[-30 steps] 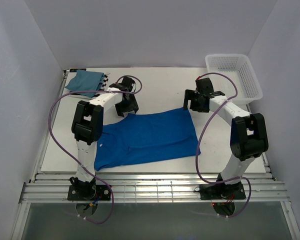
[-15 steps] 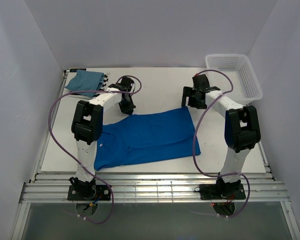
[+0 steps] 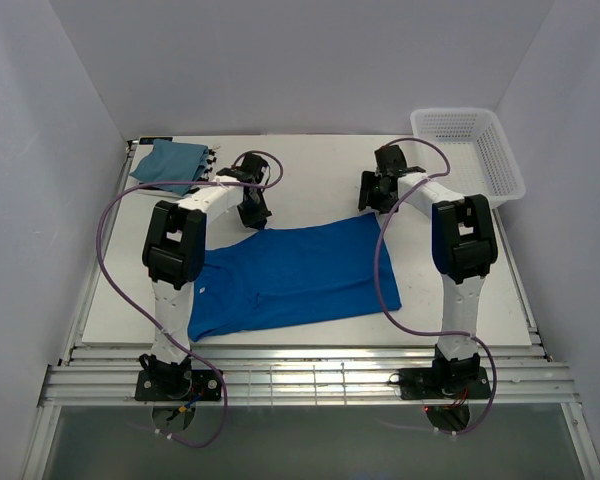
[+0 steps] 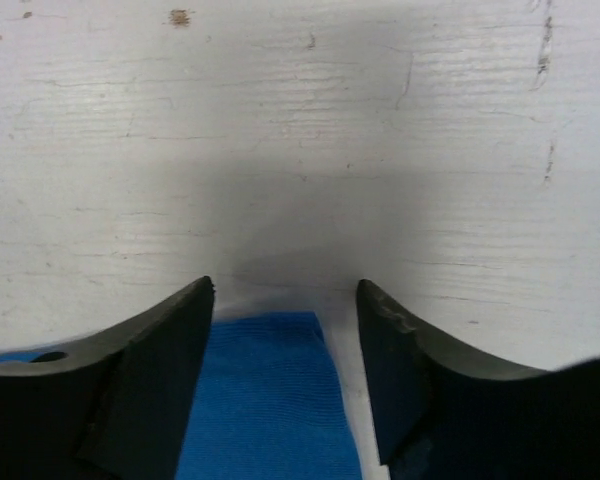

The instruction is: Fold and stack the tank tops

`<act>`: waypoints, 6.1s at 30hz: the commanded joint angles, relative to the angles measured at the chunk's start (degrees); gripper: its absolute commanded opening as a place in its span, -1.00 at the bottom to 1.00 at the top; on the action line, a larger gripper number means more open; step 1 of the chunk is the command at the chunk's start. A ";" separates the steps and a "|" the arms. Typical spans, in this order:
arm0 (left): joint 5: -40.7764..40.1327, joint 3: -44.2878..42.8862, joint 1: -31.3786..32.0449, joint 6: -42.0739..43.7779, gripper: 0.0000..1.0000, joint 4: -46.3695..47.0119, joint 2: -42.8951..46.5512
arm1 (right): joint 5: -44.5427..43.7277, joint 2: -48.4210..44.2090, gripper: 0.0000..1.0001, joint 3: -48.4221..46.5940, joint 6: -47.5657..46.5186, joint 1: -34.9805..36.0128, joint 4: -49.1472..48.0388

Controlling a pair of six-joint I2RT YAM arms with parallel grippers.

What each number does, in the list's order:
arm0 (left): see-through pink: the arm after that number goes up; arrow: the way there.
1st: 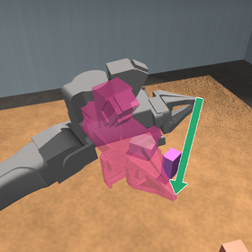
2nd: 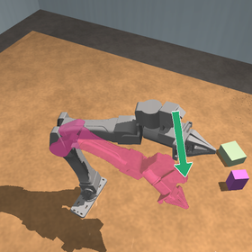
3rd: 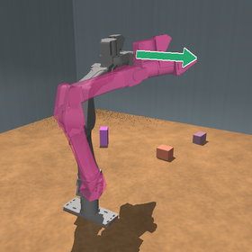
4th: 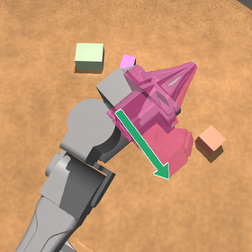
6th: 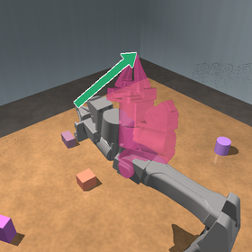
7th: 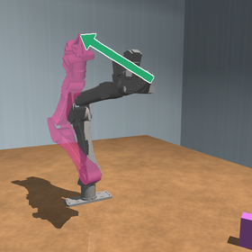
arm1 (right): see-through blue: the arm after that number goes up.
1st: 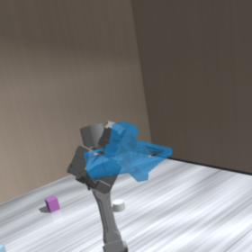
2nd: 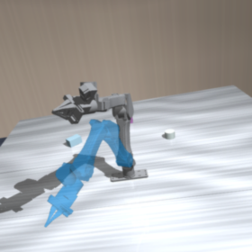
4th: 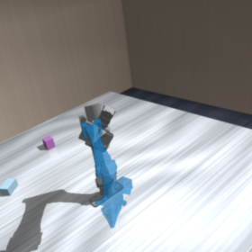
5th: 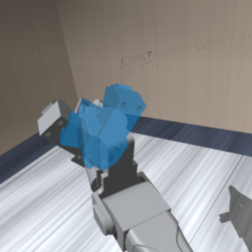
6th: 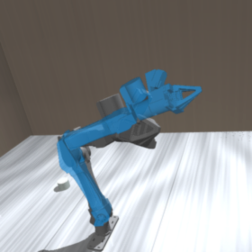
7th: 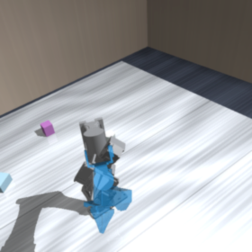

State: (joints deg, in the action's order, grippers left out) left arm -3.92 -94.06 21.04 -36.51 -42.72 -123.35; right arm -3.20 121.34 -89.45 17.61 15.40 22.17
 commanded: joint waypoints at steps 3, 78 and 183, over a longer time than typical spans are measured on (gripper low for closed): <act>-0.38 2.74 -0.12 -0.58 -1.00 2.28 4.34 | 0.83 -0.40 0.04 1.55 0.32 -0.10 -1.87; -4.58 36.08 9.64 -11.74 0.96 -1.05 51.03 | 15.77 -51.82 0.80 44.81 -5.04 2.17 -9.51; 4.80 37.01 17.19 -22.36 0.96 5.01 51.74 | -3.65 -80.57 0.80 64.22 24.93 42.96 -2.57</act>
State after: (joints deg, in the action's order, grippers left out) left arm 3.66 -73.21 35.73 -51.72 -34.00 -81.69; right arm -4.49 40.53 -25.61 42.06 58.83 18.59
